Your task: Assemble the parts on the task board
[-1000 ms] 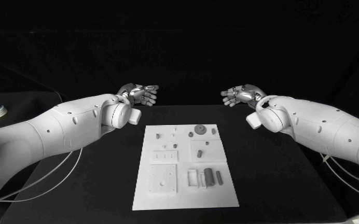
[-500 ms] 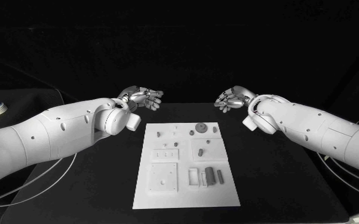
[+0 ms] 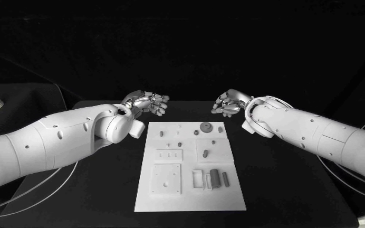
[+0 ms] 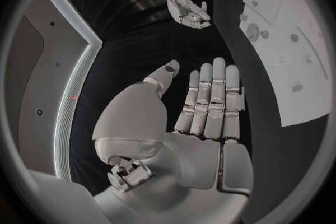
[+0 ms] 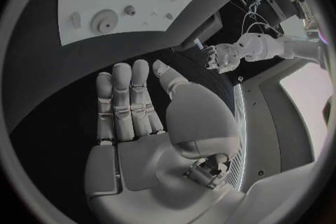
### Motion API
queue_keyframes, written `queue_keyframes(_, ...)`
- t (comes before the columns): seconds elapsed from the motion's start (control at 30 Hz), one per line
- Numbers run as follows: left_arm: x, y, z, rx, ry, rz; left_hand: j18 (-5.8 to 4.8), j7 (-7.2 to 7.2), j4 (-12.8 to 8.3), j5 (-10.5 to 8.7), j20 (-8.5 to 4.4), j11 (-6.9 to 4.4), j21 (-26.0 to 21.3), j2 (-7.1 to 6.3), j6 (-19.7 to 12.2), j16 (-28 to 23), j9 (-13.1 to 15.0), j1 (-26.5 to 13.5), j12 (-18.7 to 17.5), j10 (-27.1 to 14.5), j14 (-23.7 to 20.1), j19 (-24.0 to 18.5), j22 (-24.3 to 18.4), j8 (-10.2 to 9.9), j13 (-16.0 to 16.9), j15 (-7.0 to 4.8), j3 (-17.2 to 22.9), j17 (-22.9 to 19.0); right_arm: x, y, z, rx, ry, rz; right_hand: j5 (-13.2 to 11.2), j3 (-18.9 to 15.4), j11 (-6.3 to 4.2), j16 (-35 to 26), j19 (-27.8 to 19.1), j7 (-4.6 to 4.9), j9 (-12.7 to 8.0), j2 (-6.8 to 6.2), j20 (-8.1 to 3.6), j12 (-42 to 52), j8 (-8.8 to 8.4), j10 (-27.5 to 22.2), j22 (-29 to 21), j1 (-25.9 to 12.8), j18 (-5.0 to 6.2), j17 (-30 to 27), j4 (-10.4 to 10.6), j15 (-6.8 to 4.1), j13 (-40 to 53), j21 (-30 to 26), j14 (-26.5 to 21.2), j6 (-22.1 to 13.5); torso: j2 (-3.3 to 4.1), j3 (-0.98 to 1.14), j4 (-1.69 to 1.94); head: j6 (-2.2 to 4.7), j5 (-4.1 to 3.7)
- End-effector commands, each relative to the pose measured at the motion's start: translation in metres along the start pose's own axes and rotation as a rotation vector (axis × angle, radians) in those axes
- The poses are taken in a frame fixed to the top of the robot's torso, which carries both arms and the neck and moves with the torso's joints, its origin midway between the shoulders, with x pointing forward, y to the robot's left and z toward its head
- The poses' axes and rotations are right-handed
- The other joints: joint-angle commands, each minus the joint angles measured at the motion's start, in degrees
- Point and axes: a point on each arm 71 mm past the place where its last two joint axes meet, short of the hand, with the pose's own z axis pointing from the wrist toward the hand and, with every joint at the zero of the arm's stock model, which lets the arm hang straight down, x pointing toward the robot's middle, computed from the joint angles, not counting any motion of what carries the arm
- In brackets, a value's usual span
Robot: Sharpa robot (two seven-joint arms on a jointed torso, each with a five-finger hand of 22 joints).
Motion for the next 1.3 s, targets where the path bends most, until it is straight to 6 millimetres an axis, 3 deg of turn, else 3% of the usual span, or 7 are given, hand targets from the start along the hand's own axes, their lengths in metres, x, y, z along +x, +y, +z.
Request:
queue_keyframes(0.03,0.0,-0.003,-0.003,0.025,0.013,-0.017,0.62,0.32,0.4,0.13,0.34,-0.04,-0.3,-0.07,-0.1,-0.2,-0.1,-0.7,-0.3,-0.4,0.1,0.2,-0.1,-0.2,-0.1,0.46,0.0,0.0,0.004,0.007,0.002,-0.04,0.017,-0.157,0.1,-0.8,-0.98,5.0,1.1,0.04,-0.5,-0.01,-0.25,4.7,-0.47,-0.4,0.9,0.8,1.2,3.8,0.1,-0.93,3.7,2.2,-0.3,0.3,1.27,-0.41,0.67,0.44,-0.4)
queue_keyframes(0.17,-0.005,-0.004,-0.007,0.028,0.015,-0.024,0.6,0.32,0.5,0.12,0.36,-0.01,-0.4,-0.24,-0.1,-0.4,-0.1,-0.9,-0.4,-0.5,0.0,0.2,-0.1,-0.3,-0.1,0.52,-0.1,0.0,0.009,0.014,0.003,-0.053,0.032,-0.239,0.2,-1.3,-1.9,10.9,2.7,0.05,-1.1,-0.31,-0.67,10.3,-0.72,-0.6,2.3,1.2,1.97,7.7,0.2,-2.0,7.9,5.2,0.0,-0.1,2.5,-0.74,1.09,1.43,-0.46)
queue_keyframes(0.37,-0.005,-0.012,-0.009,0.045,0.013,-0.034,0.59,0.32,0.5,0.13,0.36,0.0,-0.4,-0.29,-0.2,-0.4,-0.1,-0.9,-0.5,-0.5,-0.1,0.1,-0.2,-0.3,-0.1,0.54,-0.2,0.0,0.015,0.025,0.007,-0.058,0.032,-0.33,0.1,-1.6,-2.31,13.8,3.4,-0.01,-1.6,-1.17,-0.88,13.2,-1.07,-0.9,3.0,1.1,2.35,9.6,0.3,-2.52,10.0,6.8,0.0,-1.1,4.24,-1.34,1.89,1.9,-0.97)
queue_keyframes(0.6,0.0,-0.017,-0.009,0.055,0.024,-0.037,0.59,0.31,0.5,0.13,0.37,0.0,-0.5,-0.32,-0.2,-0.5,-0.1,-1.0,-0.5,-0.6,-0.1,0.1,-0.2,-0.4,-0.2,0.55,-0.2,0.0,0.023,0.034,0.009,-0.05,0.06,-0.388,0.2,-2.0,-2.32,16.7,3.0,0.04,-3.5,-2.85,-0.97,15.9,-2.31,-2.6,3.6,0.4,2.56,11.5,0.8,-2.78,12.2,8.1,-1.5,-6.8,6.05,-1.93,2.87,2.41,-1.78)
queue_keyframes(0.8,0.0,-0.017,-0.009,0.055,0.023,-0.036,0.58,0.31,0.6,0.13,0.37,0.01,-0.5,-0.34,-0.2,-0.5,-0.2,-1.0,-0.6,-0.6,-0.1,0.1,-0.2,-0.4,-0.2,0.56,-0.2,0.0,0.027,0.038,0.01,-0.05,0.064,-0.413,0.1,-2.0,-2.24,17.8,2.9,0.16,-4.3,-3.41,-0.98,16.8,-2.46,-3.2,3.8,0.0,2.6,12.2,1.0,-2.82,12.9,8.6,-1.9,-9.5,7.14,-2.5,3.08,2.63,-2.1)
queue_keyframes(1.0,-0.001,-0.017,-0.009,0.056,0.021,-0.036,0.58,0.31,0.6,0.14,0.38,0.01,-0.5,-0.37,-0.2,-0.5,-0.2,-1.0,-0.6,-0.6,-0.2,0.1,-0.2,-0.4,-0.2,0.57,-0.3,0.0,0.03,0.038,0.011,-0.04,0.075,-0.426,0.1,-2.0,-2.26,18.1,2.9,0.18,-4.4,-3.53,-0.99,17.1,-2.42,-3.2,3.9,-0.1,2.62,12.3,1.1,-2.84,13.1,8.7,-1.9,-9.9,7.84,-2.69,3.07,2.81,-2.19)
queue_keyframes(1.3,0.0,-0.021,-0.009,0.063,0.022,-0.036,0.58,0.31,0.6,0.14,0.38,0.01,-0.5,-0.4,-0.3,-0.6,-0.2,-1.1,-0.6,-0.6,-0.2,0.1,-0.2,-0.4,-0.2,0.58,-0.3,0.0,0.039,0.032,0.01,-0.022,0.098,-0.44,0.2,-1.9,-2.31,18.8,3.1,0.21,-4.5,-3.58,-1.04,17.7,-2.21,-3.2,4.1,-0.2,2.7,12.7,1.2,-2.92,13.4,9.2,-1.7,-10.3,8.84,-3.27,3.39,3.37,-2.2)
